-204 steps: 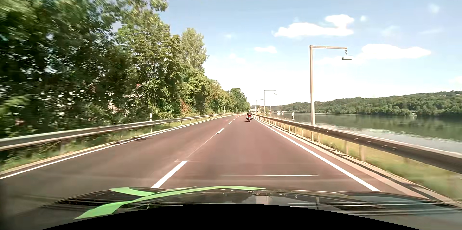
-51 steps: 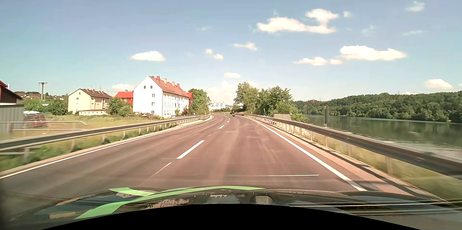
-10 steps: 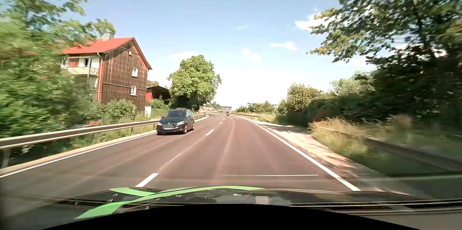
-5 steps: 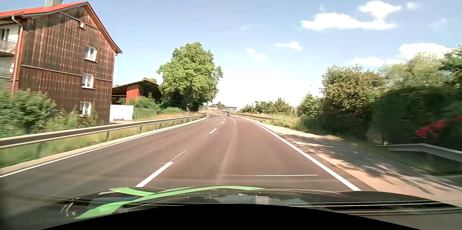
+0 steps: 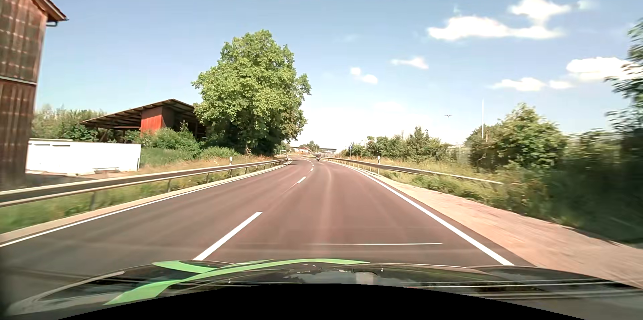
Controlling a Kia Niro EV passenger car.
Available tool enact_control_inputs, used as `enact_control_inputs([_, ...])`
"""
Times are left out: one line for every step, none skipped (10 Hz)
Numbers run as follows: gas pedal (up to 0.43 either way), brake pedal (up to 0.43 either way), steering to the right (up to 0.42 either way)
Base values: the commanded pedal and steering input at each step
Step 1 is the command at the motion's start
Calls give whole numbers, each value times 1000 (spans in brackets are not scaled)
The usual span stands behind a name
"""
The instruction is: Follow the waypoints while adhering to traffic rules and regulations
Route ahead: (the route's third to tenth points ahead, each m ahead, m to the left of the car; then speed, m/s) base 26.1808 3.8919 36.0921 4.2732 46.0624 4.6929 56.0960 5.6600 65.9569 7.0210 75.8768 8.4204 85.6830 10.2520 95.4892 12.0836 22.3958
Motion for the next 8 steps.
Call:
enact_control_inputs([268, 0, -13])
enact_control_inputs([268, 0, -13])
enact_control_inputs([268, 0, -13])
enact_control_inputs([280, 0, -13])
enact_control_inputs([280, 0, -13])
enact_control_inputs([280, 0, -13])
enact_control_inputs([280, 0, -13])
enact_control_inputs([280, 0, -13])
